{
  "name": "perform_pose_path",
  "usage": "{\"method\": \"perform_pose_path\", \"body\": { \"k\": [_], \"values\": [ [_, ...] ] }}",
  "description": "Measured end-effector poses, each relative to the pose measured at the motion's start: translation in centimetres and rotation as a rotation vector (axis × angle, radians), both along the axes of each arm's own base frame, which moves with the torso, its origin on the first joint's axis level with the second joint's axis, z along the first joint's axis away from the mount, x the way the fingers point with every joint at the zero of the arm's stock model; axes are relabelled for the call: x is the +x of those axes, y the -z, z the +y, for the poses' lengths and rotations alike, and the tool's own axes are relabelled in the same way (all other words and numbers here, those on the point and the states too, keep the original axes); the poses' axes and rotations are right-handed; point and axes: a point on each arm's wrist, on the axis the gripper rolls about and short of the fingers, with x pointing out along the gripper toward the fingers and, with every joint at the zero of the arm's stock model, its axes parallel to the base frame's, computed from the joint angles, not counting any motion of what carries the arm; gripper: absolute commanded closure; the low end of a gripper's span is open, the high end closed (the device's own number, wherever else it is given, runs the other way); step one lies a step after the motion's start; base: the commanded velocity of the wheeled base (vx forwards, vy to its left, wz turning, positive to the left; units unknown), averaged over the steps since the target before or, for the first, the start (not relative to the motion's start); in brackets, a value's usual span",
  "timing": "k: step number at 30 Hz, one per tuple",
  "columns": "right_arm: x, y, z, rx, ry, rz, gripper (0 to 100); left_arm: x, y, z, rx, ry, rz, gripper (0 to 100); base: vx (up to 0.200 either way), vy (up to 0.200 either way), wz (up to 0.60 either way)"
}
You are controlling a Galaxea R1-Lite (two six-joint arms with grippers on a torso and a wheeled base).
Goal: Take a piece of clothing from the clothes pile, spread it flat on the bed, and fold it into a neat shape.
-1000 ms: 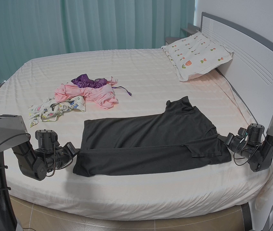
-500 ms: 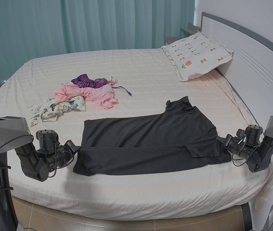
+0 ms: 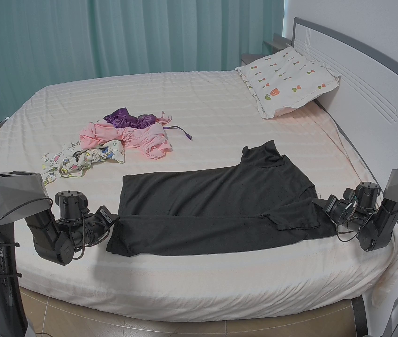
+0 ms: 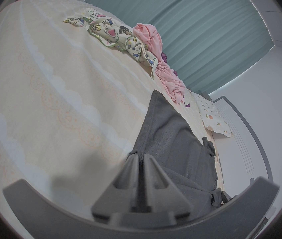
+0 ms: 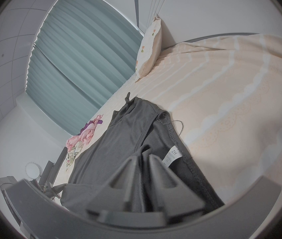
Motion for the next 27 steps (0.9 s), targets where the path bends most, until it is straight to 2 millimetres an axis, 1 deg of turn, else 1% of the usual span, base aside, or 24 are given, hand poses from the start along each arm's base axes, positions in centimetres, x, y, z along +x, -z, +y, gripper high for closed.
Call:
{"method": "perform_pose_path", "body": {
  "k": [8,14,18,21,23,27],
  "values": [
    [0.0,0.1,0.0,-0.002,0.01,0.004,0,0.1,0.3,-0.1,0.0,0.004,0.001,0,0.0,0.0,0.0],
    [-0.1,-0.3,-0.5,-0.016,0.089,-0.002,0,0.0,0.2,0.2,-0.031,-0.023,0.013,0,0.0,0.0,0.0],
    [-0.2,-1.6,-1.0,0.022,0.166,-0.017,0,-0.1,-0.2,0.8,-0.094,-0.067,0.023,0,0.0,0.0,0.0],
    [-0.3,-3.1,-1.1,0.055,0.205,-0.03,0,-0.2,-0.7,1.2,-0.141,-0.088,0.024,0,0.0,0.0,0.0],
    [-0.5,-3.7,-0.8,0.062,0.215,-0.018,0,-0.2,-1.0,1.5,-0.165,-0.082,0.024,0,0.0,0.0,0.0],
    [-0.5,-4.5,0.5,0.052,0.233,-0.004,0,-0.6,-1.3,2.5,-0.216,-0.059,0.033,0,0.0,0.0,0.0]
  ]
}}
